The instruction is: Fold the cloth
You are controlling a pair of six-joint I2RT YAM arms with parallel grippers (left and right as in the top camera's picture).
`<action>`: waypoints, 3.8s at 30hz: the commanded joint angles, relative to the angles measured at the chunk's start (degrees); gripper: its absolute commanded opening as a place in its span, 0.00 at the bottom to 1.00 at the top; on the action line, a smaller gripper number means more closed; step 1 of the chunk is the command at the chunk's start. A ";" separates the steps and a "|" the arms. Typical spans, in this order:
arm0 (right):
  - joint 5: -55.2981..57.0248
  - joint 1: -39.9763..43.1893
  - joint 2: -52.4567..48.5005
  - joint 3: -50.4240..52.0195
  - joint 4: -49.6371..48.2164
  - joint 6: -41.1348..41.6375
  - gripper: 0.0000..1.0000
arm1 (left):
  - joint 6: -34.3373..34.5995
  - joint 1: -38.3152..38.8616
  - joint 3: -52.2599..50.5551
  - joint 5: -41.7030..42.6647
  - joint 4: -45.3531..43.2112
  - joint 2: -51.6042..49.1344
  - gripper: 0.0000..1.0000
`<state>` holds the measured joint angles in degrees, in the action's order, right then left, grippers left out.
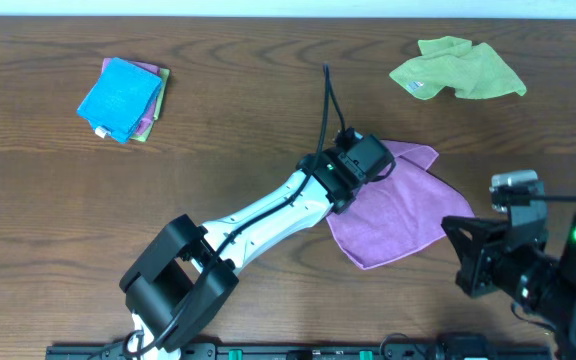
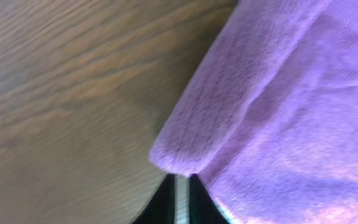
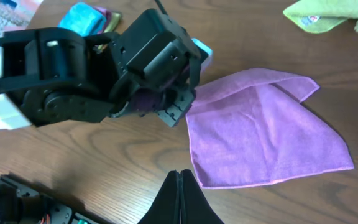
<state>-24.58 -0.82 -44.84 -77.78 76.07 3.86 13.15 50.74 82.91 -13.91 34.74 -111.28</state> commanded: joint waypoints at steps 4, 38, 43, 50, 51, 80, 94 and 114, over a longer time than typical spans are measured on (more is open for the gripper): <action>0.11 0.22 1.62 -0.13 0.85 0.57 0.01 | -0.22 -0.07 -0.35 6.45 -1.22 -2.67 0.06; 2.10 0.22 0.44 -0.11 3.41 0.35 0.02 | 2.34 -8.72 -0.37 2.05 4.83 -13.11 0.06; 2.08 0.22 -2.80 1.55 2.51 0.37 0.01 | 4.96 -12.24 -0.37 2.16 9.68 -13.09 0.06; -0.44 -0.04 -11.26 10.21 -3.85 3.85 0.01 | 5.35 -15.61 -0.37 2.40 12.15 -13.09 0.06; -1.51 -0.20 -12.61 11.61 -5.05 3.82 0.02 | 5.35 -16.04 -0.37 2.40 12.20 -13.09 0.06; 23.06 -20.00 -55.43 21.44 -30.34 31.34 0.02 | 5.03 -24.57 -0.37 9.51 13.77 -13.09 0.06; 15.06 -29.88 -63.49 21.44 -34.49 32.35 0.01 | 5.05 -26.08 -0.37 9.49 15.13 -13.09 0.06; 9.44 -41.72 -63.39 21.44 -27.02 33.83 0.02 | 3.08 -36.44 5.46 9.51 13.75 -13.09 0.06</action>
<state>-13.76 -40.27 -105.06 -58.96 49.04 36.86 17.56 15.73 85.62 -2.96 49.19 -121.75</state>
